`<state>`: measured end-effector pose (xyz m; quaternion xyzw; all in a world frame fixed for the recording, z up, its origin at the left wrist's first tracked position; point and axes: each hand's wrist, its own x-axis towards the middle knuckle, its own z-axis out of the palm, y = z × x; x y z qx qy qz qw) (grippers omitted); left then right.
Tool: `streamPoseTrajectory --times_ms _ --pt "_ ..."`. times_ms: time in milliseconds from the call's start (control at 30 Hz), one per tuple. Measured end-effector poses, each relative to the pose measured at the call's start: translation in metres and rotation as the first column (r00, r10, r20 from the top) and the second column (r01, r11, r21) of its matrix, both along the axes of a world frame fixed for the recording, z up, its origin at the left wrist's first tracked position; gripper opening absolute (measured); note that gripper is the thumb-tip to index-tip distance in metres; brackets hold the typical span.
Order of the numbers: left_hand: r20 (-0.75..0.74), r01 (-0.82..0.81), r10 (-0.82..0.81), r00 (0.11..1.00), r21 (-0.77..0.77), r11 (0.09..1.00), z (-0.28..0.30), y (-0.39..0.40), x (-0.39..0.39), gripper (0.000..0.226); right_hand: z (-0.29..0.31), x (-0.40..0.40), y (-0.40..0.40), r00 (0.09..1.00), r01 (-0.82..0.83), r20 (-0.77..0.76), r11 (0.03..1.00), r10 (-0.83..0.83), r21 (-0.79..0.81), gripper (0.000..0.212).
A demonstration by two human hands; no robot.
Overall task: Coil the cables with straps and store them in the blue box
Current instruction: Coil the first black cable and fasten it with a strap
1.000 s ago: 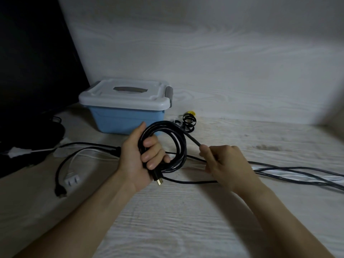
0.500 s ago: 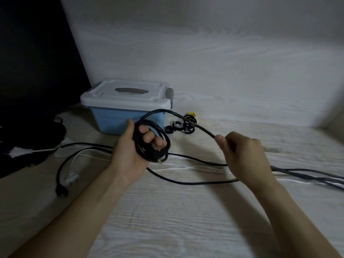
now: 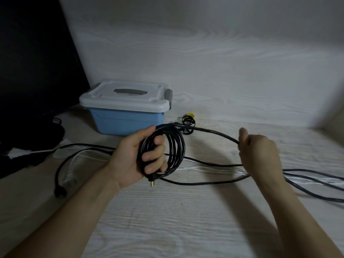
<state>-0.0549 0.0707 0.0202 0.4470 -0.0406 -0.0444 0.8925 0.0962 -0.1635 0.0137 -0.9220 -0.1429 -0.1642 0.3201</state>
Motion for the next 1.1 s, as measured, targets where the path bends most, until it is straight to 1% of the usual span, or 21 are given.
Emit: streamPoseTrajectory --times_ms 33,100,133,167,233,267,300,333,400,433,500,567,600,700,800,900,967,1033,1067,1100 --pt "-0.023 -0.015 0.017 1.000 0.078 0.997 0.001 -0.001 0.000 0.042 0.002 0.000 -0.002 1.000 0.005 -0.012 1.000 -0.005 0.016 0.061" --pt "-0.064 -0.070 0.085 0.994 0.207 0.976 0.003 -0.005 -0.001 0.045 0.003 -0.001 -0.003 0.999 -0.044 -0.029 0.999 0.045 0.013 0.064" --pt "-0.074 -0.112 0.132 0.989 0.228 0.967 0.005 -0.007 -0.002 0.045 0.003 -0.002 -0.002 0.996 -0.082 -0.039 0.997 0.082 0.010 0.065" --pt "-0.078 -0.160 0.180 0.980 0.214 0.964 0.006 -0.007 -0.002 0.047 0.003 -0.004 -0.001 0.992 -0.117 -0.052 0.993 0.117 0.009 0.068" --pt "-0.082 -0.264 0.273 0.959 0.106 0.959 0.008 -0.004 0.000 0.050 0.004 -0.007 -0.001 0.978 -0.200 -0.057 0.980 0.200 0.005 0.076" --pt "-0.088 -0.317 0.320 0.943 0.041 0.947 0.008 -0.002 0.001 0.052 0.006 -0.010 -0.001 0.966 -0.256 -0.047 0.967 0.255 -0.014 0.076" --pt "-0.101 -0.372 0.368 0.924 -0.018 0.928 0.008 0.001 0.002 0.053 0.008 -0.014 0.000 0.948 -0.316 -0.044 0.948 0.314 -0.039 0.071" --pt "-0.121 -0.422 0.412 0.903 -0.072 0.904 0.007 0.002 0.002 0.054 0.010 -0.018 0.001 0.929 -0.370 -0.043 0.928 0.368 -0.050 0.061" --pt "-0.168 -0.504 0.478 0.862 -0.180 0.845 0.005 0.002 0.004 0.055 0.009 -0.024 0.003 0.903 -0.429 -0.016 0.903 0.429 -0.006 0.042" --pt "-0.185 -0.530 0.498 0.847 -0.234 0.815 0.004 0.000 0.005 0.055 0.007 -0.023 0.004 0.902 -0.432 0.026 0.902 0.431 0.009 0.034" --pt "-0.209 -0.571 0.531 0.821 -0.318 0.757 0.002 -0.005 0.006 0.055 0.001 -0.018 0.004 0.908 -0.401 0.110 0.915 0.404 -0.057 0.019" --pt "-0.228 -0.609 0.566 0.792 -0.360 0.707 0.001 -0.010 0.006 0.055 -0.003 -0.015 0.004 0.925 -0.348 0.111 0.927 0.364 -0.137 0.011" --pt "-0.239 -0.625 0.580 0.779 -0.374 0.686 0.000 -0.013 0.007 0.054 -0.004 -0.014 0.004 0.928 -0.345 0.099 0.927 0.360 -0.147 0.010" --pt "-0.263 -0.652 0.601 0.755 -0.405 0.641 -0.002 -0.016 0.007 0.055 -0.006 -0.016 0.007 0.916 -0.369 0.099 0.913 0.389 -0.173 0.016" --pt "-0.247 -0.664 0.622 0.743 -0.387 0.640 -0.002 -0.021 0.008 0.058 -0.008 -0.022 0.013 0.907 -0.354 0.130 0.891 0.401 -0.283 0.024" --pt "-0.152 -0.674 0.660 0.736 -0.256 0.693 -0.001 -0.028 0.005 0.059 -0.007 -0.034 0.022 0.879 -0.426 0.082 0.850 0.471 -0.310 0.026" --pt "-0.077 -0.669 0.669 0.740 -0.193 0.718 -0.002 -0.031 0.003 0.054 -0.009 -0.046 0.030 0.827 -0.490 0.114 0.805 0.551 -0.335 0.027" --pt "-0.027 -0.660 0.666 0.746 -0.174 0.731 -0.002 -0.033 0.002 0.044 -0.011 -0.059 0.038 0.769 -0.522 0.179 0.764 0.614 -0.379 0.029" --pt "-0.019 -0.662 0.669 0.743 -0.166 0.731 -0.003 -0.034 0.002 0.042 -0.013 -0.064 0.042 0.746 -0.544 0.177 0.741 0.642 -0.394 0.029" --pt "-0.015 -0.670 0.677 0.736 -0.159 0.725 -0.003 -0.034 0.002 0.041 -0.014 -0.068 0.046 0.731 -0.573 0.142 0.714 0.667 -0.403 0.030"
